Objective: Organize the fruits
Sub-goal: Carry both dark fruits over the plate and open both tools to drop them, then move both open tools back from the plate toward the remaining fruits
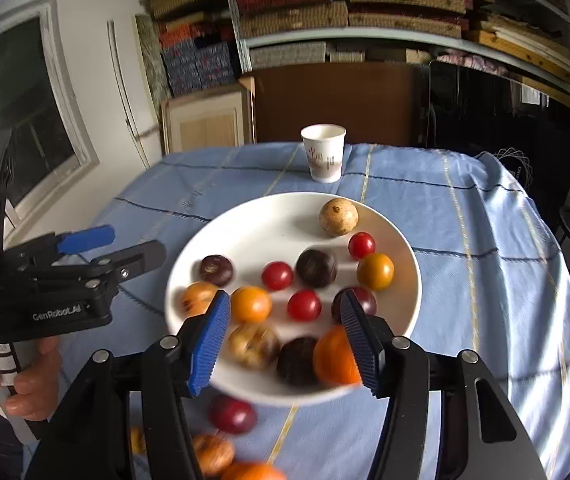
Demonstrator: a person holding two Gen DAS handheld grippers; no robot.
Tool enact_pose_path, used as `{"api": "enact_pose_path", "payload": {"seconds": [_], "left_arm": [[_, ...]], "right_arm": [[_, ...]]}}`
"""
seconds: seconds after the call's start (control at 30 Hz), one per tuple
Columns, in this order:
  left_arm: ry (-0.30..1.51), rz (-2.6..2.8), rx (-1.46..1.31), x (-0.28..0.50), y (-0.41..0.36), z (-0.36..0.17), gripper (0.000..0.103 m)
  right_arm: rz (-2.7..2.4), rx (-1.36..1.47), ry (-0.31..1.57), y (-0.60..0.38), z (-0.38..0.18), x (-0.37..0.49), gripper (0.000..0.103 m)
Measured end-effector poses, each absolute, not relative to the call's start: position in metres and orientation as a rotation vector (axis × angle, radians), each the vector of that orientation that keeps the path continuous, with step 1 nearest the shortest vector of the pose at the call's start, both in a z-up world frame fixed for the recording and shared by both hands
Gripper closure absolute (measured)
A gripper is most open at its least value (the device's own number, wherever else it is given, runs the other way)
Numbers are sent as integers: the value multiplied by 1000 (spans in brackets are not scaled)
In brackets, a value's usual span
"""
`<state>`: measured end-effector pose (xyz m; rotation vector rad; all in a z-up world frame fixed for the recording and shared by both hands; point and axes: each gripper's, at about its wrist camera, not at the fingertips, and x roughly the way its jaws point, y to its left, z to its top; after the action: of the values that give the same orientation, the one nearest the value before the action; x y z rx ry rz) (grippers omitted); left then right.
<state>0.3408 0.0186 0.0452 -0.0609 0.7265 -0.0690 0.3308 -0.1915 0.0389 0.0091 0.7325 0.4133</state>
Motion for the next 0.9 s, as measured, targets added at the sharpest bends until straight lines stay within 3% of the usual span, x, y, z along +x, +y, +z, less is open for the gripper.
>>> {"api": "enact_pose_path", "payload": {"seconds": [0.2,0.3,0.9], "left_arm": [[670,-53,-80,258,24,27,9],[701,-14,-71,236,24,2,9],[762,29,-125,213,40,-15,9]], "right_arm": [[421,-6,684,-209,22,266,44],[409,2,749,-215,-3,255,44],[473,-87,830,-201,-17,227,44]]}}
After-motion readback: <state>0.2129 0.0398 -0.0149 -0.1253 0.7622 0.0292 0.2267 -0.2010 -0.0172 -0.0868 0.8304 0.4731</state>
